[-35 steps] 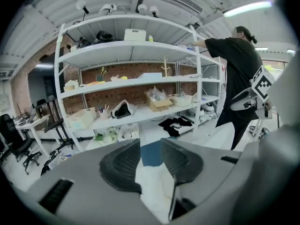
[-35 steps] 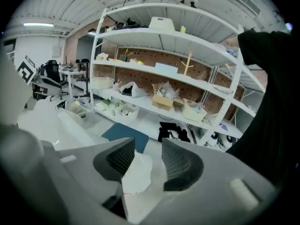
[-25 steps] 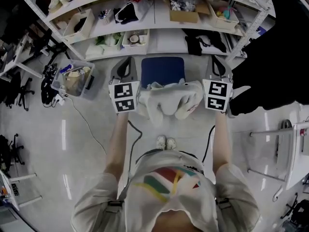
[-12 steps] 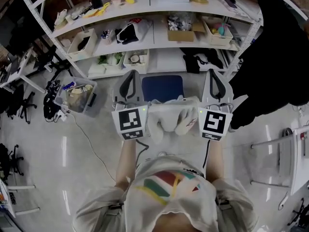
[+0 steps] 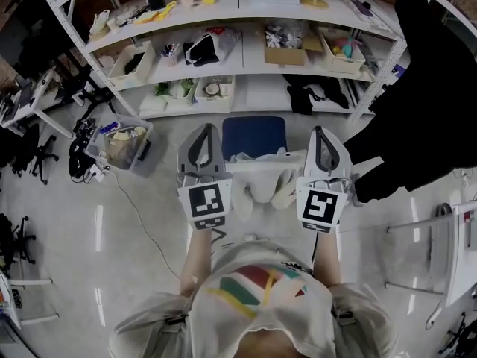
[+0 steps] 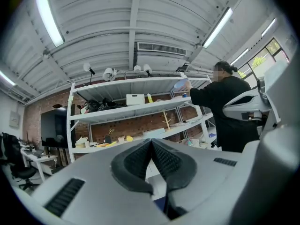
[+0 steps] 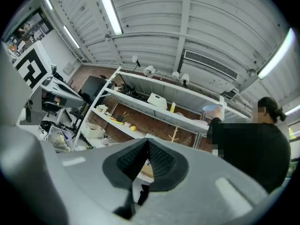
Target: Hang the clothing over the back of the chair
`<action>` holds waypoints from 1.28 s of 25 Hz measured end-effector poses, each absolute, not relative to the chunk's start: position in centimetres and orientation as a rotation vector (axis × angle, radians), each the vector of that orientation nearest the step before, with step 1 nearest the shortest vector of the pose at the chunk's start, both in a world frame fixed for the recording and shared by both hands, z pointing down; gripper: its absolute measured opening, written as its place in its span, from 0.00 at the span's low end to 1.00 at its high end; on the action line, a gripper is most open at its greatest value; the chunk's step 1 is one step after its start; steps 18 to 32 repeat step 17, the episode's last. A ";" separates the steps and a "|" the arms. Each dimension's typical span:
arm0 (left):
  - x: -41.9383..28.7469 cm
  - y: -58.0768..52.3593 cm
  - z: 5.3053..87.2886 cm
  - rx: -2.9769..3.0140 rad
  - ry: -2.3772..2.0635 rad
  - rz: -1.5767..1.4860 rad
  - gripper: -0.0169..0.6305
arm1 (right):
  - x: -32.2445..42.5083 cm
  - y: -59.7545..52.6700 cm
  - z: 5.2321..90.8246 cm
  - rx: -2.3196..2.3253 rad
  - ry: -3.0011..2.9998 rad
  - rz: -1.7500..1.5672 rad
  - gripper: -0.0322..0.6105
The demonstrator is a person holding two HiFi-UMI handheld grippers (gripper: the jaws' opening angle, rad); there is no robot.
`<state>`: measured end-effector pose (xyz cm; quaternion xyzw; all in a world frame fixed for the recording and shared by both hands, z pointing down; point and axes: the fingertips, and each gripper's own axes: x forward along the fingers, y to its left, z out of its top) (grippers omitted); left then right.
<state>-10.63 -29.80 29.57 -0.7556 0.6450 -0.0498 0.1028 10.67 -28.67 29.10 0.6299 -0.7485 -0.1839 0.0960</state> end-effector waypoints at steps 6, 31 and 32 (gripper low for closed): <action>-11.1 -29.4 30.2 -2.234 1.914 -0.156 0.05 | 10.4 -28.5 29.8 1.847 -2.225 -0.522 0.06; -11.7 -29.2 29.9 -2.220 1.914 -0.134 0.05 | 10.1 -28.2 30.4 1.830 -2.236 -0.486 0.06; -11.7 -29.2 29.9 -2.220 1.914 -0.134 0.05 | 10.1 -28.2 30.4 1.830 -2.236 -0.486 0.06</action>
